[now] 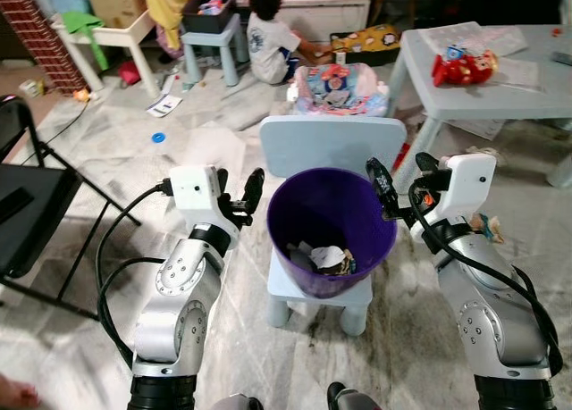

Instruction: Picking trash to rubbish bin

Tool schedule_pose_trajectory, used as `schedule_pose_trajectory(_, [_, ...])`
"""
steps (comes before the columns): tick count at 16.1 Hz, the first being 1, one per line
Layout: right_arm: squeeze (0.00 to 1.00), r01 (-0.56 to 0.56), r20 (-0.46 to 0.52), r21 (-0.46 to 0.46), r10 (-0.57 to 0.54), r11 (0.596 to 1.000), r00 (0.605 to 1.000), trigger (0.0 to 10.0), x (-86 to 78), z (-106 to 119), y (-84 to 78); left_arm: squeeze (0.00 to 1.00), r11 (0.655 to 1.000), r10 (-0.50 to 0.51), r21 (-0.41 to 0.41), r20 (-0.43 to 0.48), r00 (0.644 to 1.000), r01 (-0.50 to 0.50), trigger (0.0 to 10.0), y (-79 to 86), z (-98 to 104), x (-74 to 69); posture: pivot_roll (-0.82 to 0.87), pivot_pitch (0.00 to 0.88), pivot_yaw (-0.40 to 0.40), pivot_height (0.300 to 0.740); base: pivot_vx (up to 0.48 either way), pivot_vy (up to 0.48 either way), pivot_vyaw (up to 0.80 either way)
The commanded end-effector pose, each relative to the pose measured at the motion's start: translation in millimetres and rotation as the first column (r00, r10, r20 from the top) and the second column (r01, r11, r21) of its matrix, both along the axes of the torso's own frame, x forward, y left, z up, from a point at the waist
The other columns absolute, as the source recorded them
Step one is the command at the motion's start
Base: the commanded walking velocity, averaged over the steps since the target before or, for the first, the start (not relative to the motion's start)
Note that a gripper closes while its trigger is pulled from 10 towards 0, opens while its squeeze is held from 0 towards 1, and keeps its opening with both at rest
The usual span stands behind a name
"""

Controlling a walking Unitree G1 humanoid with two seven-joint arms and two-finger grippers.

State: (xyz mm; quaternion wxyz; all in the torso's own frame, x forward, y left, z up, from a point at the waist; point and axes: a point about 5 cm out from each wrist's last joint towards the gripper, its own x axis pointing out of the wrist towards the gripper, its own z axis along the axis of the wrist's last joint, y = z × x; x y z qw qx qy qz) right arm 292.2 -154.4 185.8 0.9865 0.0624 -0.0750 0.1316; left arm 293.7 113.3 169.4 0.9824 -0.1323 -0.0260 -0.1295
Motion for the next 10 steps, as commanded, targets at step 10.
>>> schedule_pose_trajectory(10, [0.58,0.009,0.010,0.002,-0.009,1.000,1.000,10.0,-3.2,3.5,-0.8,0.00,1.000,0.009,-0.026,-0.015,1.000,-0.009,10.0,-0.6,-1.6,2.2,-0.05,0.162,0.040,0.740,0.000,0.000,-0.80])
